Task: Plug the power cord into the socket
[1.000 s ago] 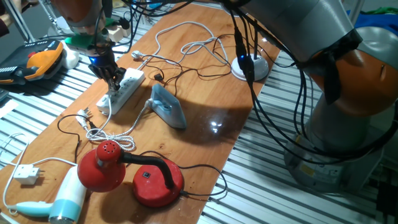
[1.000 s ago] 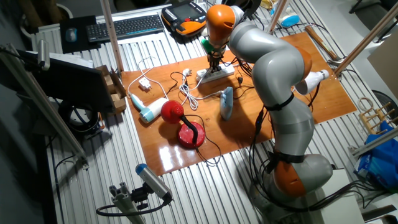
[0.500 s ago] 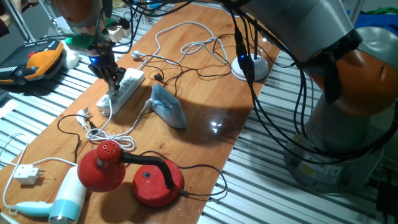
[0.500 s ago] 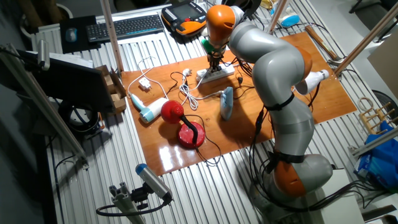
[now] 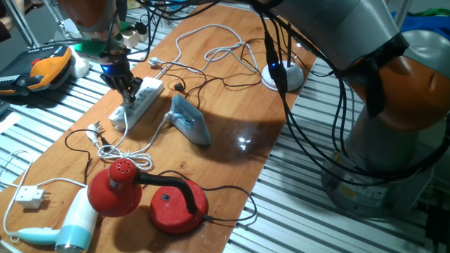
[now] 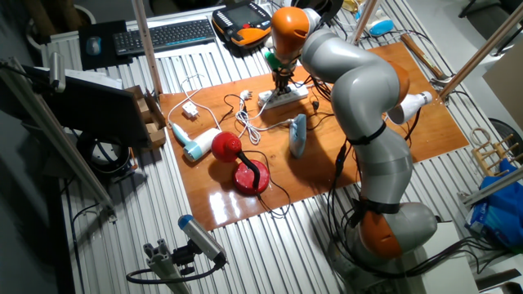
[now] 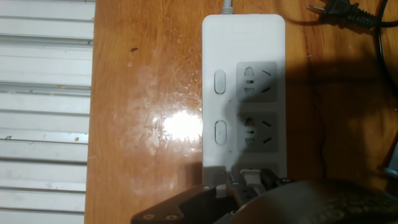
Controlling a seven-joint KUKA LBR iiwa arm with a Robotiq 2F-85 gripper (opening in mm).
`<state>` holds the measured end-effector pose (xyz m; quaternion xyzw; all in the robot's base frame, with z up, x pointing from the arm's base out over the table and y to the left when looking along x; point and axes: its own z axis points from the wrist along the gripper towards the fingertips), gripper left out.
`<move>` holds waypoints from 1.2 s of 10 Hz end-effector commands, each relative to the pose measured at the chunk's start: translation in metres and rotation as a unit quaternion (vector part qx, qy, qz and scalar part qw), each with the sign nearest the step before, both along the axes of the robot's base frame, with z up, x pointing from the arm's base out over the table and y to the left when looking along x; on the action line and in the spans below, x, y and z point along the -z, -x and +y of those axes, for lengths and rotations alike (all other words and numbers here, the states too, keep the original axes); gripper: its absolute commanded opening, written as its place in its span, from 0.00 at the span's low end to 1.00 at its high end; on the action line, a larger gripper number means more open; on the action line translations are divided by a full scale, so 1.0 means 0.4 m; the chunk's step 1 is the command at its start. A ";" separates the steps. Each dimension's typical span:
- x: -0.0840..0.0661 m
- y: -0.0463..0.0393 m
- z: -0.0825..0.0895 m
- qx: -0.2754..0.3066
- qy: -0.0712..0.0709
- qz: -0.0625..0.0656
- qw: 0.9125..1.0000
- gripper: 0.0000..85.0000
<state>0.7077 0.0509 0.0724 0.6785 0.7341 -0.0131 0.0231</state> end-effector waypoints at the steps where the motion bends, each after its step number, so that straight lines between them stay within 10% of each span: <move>1: 0.001 0.000 0.000 0.001 0.000 0.000 1.000 0.00; 12: 0.019 0.004 -0.001 0.000 0.001 -0.006 1.000 0.00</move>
